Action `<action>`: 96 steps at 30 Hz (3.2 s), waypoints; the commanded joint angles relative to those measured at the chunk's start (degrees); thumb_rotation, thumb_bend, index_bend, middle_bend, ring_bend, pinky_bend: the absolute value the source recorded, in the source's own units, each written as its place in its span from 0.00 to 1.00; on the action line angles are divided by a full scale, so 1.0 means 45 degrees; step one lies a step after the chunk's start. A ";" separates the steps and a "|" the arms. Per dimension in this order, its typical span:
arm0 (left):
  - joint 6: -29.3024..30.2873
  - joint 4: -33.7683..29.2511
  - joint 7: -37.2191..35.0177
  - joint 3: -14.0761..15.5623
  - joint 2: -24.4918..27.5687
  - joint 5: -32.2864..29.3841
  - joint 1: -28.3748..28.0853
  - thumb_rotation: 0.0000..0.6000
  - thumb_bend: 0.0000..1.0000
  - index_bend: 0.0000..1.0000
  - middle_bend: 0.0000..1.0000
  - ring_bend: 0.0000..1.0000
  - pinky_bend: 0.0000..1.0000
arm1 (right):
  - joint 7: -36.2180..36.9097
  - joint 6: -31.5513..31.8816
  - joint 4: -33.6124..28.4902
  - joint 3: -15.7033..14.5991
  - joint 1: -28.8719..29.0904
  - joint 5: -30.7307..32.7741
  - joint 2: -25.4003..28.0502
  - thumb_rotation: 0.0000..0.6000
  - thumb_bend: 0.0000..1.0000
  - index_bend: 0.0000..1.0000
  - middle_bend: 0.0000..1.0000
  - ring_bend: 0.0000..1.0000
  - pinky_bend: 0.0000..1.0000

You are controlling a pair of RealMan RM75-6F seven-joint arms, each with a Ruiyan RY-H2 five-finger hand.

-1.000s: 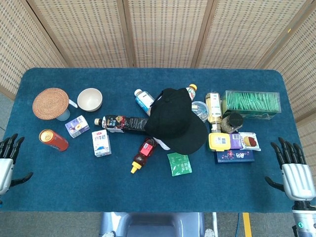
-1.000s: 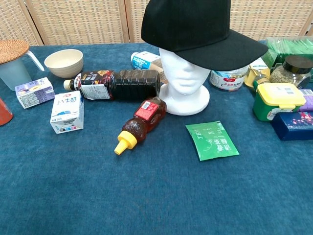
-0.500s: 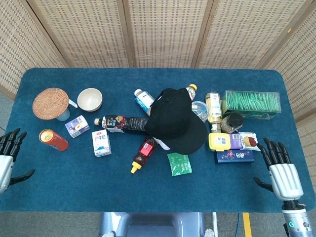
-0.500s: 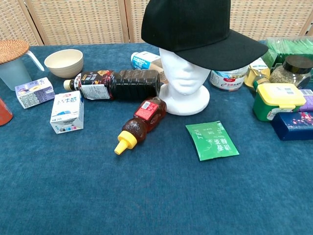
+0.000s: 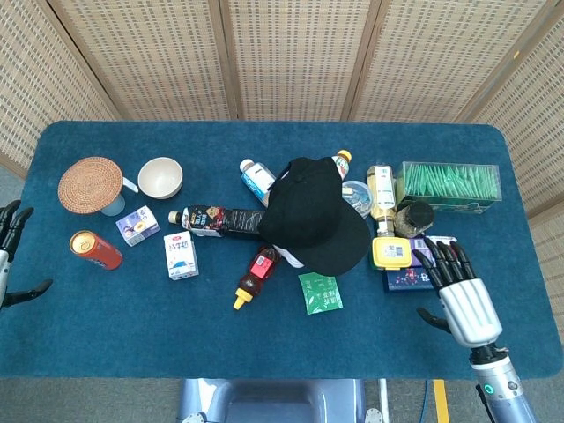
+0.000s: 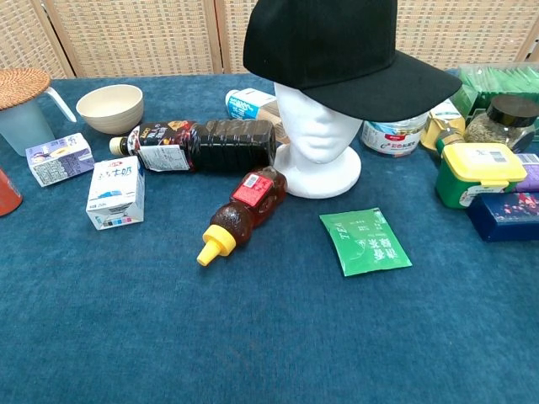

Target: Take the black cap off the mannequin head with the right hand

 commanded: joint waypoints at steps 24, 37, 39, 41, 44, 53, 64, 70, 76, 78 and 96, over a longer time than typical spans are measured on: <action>-0.0192 -0.0900 -0.0651 -0.0139 0.0944 -0.0112 -0.0291 1.00 0.08 0.00 0.00 0.00 0.07 | -0.3321 -0.0501 0.2462 0.1579 0.2778 -0.1108 -0.5289 1.00 0.00 0.20 0.22 0.19 0.28; -0.0099 -0.0458 -0.1492 0.0060 0.1067 0.0120 -0.0094 1.00 0.08 0.00 0.00 0.00 0.07 | -0.2321 0.1164 0.6070 0.1820 0.3604 -0.1659 -0.7165 1.00 0.01 0.30 0.35 0.34 0.45; -0.0124 -0.0432 -0.1524 0.0067 0.1063 0.0112 -0.0103 1.00 0.08 0.00 0.00 0.00 0.07 | -0.2138 0.1326 0.6321 0.1798 0.3701 -0.1742 -0.7250 1.00 0.07 0.35 0.39 0.39 0.49; -0.0131 -0.0389 -0.1530 0.0067 0.1043 0.0084 -0.0110 1.00 0.08 0.00 0.00 0.00 0.07 | -0.1715 0.1660 0.6671 0.1779 0.3819 -0.1877 -0.7385 1.00 0.17 0.45 0.48 0.47 0.57; -0.0186 -0.0341 -0.1562 0.0071 0.1011 0.0035 -0.0136 1.00 0.08 0.00 0.00 0.00 0.07 | -0.1143 0.2205 0.7357 0.1787 0.4010 -0.2059 -0.7681 1.00 0.27 0.56 0.58 0.58 0.67; -0.0197 -0.0250 -0.1647 0.0097 0.1041 0.0031 -0.0136 1.00 0.08 0.00 0.00 0.00 0.07 | 0.0076 0.3486 0.9364 0.2118 0.4916 -0.2390 -0.8409 1.00 0.43 0.67 0.71 0.72 0.85; -0.0246 -0.0076 -0.1914 0.0063 0.1074 -0.0192 -0.0130 1.00 0.08 0.00 0.00 0.00 0.07 | 0.0083 0.3941 0.9779 0.2900 0.6269 -0.2339 -0.7928 1.00 0.46 0.68 0.75 0.76 0.90; -0.0345 0.0121 -0.2127 0.0059 0.1074 -0.0302 -0.0145 1.00 0.08 0.00 0.00 0.00 0.07 | -0.0454 0.3249 0.9911 0.3718 0.7208 -0.1789 -0.7047 1.00 0.47 0.68 0.75 0.76 0.90; -0.0224 0.0207 -0.2397 -0.0006 0.1239 -0.0350 -0.0080 1.00 0.08 0.00 0.00 0.00 0.07 | -0.0872 0.2092 1.1255 0.3638 0.7695 -0.1578 -0.5388 1.00 0.47 0.68 0.75 0.76 0.90; -0.0201 0.0174 -0.2380 -0.0026 0.1284 -0.0360 -0.0082 1.00 0.08 0.00 0.00 0.00 0.07 | -0.0885 0.1977 1.1485 0.3276 0.7558 -0.1630 -0.5077 1.00 0.47 0.68 0.75 0.76 0.90; -0.0151 -0.0479 -0.1455 0.0036 0.1241 -0.0344 -0.0138 1.00 0.08 0.00 0.00 0.00 0.07 | 0.0537 0.1333 1.4048 0.0159 0.6127 -0.1612 -0.5272 1.00 0.48 0.67 0.75 0.77 0.90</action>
